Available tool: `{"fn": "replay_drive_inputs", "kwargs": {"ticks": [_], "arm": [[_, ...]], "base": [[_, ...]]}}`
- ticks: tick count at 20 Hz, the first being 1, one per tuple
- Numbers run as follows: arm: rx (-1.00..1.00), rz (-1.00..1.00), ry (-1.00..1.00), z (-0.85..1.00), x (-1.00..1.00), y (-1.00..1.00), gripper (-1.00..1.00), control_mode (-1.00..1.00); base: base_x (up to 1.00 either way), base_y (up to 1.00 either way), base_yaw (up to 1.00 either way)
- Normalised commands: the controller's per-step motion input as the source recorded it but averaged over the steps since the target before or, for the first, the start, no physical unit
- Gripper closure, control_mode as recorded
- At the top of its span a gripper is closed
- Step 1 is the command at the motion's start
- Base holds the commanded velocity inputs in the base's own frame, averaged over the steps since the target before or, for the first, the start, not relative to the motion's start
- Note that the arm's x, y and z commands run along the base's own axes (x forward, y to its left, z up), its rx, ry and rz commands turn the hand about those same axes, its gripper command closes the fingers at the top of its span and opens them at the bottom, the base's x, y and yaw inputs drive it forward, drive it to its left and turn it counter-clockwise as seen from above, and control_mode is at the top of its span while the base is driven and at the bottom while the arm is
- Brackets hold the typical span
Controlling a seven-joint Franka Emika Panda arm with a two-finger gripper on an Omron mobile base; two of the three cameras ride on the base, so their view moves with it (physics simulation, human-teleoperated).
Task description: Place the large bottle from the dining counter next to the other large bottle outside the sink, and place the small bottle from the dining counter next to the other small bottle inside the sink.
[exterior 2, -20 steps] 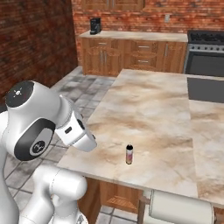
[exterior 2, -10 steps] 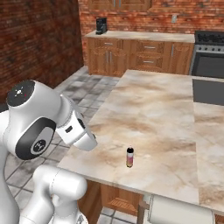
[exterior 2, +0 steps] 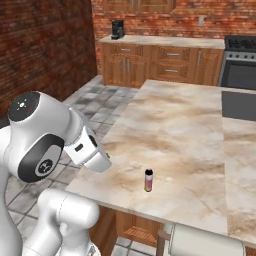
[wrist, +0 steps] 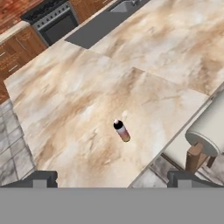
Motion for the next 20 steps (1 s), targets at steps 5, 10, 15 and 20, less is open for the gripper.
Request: {"fn": "replay_drive_inputs", "kwargs": {"ticks": [5, 10, 15, 20], "arm": [[0.00, 0.00, 0.00, 0.00, 0.00, 0.00, -1.00, 1.00], [0.00, 0.00, 0.00, 0.00, 0.00, 0.00, -1.00, 1.00], [0.01, 0.04, 0.07, 0.01, 0.32, -0.24, -1.00, -1.00], [0.01, 0.05, 0.09, 0.11, 0.18, -0.29, -1.00, -1.00]], "base": [[0.54, -0.41, 0.00], [0.39, -0.49, 0.00], [0.09, -0.08, 0.00], [0.00, 0.00, 0.00]]}}
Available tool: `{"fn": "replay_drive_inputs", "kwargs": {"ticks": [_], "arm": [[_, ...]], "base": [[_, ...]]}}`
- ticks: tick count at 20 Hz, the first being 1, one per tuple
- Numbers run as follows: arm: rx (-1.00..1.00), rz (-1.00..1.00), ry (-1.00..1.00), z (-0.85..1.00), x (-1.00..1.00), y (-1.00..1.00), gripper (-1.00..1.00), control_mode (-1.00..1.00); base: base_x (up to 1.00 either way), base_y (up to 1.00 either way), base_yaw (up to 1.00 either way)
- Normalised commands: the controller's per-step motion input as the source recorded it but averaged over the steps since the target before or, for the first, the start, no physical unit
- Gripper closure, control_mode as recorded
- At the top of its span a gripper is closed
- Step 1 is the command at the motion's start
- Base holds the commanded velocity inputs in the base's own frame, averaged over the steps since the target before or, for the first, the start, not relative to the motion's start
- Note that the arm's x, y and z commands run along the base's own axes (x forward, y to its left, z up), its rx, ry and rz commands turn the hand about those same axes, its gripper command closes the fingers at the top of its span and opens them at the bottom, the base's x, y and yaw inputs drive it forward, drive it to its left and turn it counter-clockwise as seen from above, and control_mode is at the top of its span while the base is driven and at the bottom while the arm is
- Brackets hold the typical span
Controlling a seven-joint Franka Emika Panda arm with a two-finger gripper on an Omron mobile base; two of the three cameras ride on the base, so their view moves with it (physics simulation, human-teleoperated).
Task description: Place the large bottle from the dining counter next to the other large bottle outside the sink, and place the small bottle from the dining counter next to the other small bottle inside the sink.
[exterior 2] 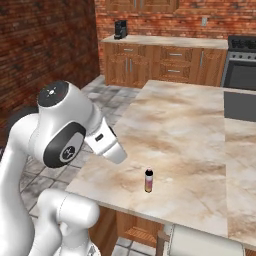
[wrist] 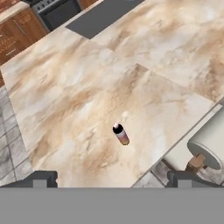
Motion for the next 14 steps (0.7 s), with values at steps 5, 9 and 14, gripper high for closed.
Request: {"fn": "replay_drive_inputs", "kwargs": {"ticks": [5, 9, 14], "arm": [[0.00, 0.06, 0.13, 0.15, 0.03, -0.21, -1.00, -1.00], [0.00, 0.09, 0.16, 0.02, 0.05, -0.08, -1.00, -1.00], [0.00, 0.11, 0.12, -0.07, 0.20, -0.06, -1.00, -1.00]], "base": [[0.00, 0.00, 0.00], [0.00, 0.00, 0.00], [0.00, 0.00, 0.00]]}}
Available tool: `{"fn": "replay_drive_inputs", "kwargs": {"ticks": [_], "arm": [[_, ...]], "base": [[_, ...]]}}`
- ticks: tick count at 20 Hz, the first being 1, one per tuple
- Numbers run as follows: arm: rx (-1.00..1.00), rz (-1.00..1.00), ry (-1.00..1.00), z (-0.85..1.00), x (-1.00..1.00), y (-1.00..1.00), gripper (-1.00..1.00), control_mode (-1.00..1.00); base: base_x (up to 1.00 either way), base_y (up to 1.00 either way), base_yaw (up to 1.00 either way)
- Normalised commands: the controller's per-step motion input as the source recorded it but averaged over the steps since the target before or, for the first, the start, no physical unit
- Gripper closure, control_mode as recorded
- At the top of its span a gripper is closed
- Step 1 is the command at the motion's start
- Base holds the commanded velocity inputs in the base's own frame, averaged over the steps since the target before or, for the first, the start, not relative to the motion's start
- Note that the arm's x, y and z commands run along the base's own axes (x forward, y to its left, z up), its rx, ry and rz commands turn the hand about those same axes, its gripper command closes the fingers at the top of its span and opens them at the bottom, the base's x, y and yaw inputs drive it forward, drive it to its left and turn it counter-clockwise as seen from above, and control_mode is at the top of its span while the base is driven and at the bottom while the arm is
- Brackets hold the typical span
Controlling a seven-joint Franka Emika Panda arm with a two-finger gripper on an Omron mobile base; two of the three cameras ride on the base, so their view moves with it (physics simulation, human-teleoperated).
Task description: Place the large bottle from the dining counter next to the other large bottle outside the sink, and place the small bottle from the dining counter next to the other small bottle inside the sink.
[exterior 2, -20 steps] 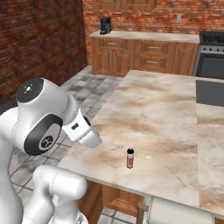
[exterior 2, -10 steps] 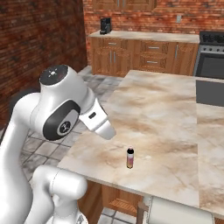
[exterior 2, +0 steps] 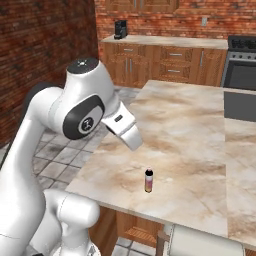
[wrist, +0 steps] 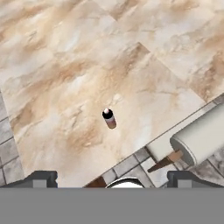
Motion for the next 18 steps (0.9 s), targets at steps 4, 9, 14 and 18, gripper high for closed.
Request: {"fn": "replay_drive_inputs", "kwargs": {"ticks": [4, 9, 14, 18], "arm": [[0.02, 0.12, 0.08, -0.22, 0.22, -0.01, -1.00, -1.00], [0.00, 0.12, 0.05, -0.20, 0.22, -0.01, -1.00, -1.00], [0.00, 0.10, 0.04, -0.01, 0.12, -0.08, -1.00, -1.00], [-0.01, 0.06, 0.09, 0.00, 0.08, -0.01, -1.00, -1.00]], "base": [[0.00, 0.00, 0.00], [0.00, 0.00, 0.00], [0.00, 0.00, 0.00], [0.00, 0.00, 0.00]]}}
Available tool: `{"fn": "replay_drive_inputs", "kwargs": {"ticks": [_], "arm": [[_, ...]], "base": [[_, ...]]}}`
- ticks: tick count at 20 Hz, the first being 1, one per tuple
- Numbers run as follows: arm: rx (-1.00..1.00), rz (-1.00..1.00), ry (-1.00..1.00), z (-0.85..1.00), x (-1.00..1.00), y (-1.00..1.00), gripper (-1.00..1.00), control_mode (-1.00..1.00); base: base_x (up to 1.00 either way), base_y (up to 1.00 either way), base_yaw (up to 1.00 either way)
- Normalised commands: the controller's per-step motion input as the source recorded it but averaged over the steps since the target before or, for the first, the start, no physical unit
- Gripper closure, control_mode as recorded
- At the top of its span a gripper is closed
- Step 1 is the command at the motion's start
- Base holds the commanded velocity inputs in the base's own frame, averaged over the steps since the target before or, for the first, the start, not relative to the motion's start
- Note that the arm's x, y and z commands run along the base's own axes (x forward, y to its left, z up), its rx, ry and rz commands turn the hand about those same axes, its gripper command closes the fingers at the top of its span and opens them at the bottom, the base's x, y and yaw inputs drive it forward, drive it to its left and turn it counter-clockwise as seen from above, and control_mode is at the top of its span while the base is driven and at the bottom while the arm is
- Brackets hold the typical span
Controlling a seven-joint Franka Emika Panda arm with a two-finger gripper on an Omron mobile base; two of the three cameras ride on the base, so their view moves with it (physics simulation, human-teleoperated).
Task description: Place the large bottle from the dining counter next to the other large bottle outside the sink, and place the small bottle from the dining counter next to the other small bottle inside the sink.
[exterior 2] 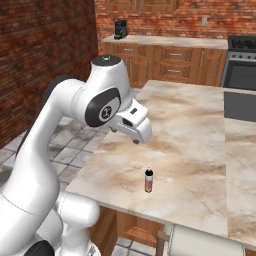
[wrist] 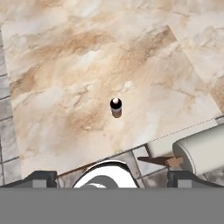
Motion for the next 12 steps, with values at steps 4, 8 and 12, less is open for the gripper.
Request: {"fn": "replay_drive_inputs", "kwargs": {"ticks": [4, 8, 12], "arm": [[-0.02, 0.04, 0.09, -0.07, 0.06, 0.00, -1.00, -1.00], [-0.01, 0.02, 0.07, -0.17, 0.07, -0.05, -1.00, -1.00], [0.01, 0.01, 0.04, -0.26, 0.07, -0.01, -1.00, -1.00]], "base": [[0.00, 0.00, 0.00], [0.00, 0.00, 0.00], [0.00, 0.00, 0.00]]}}
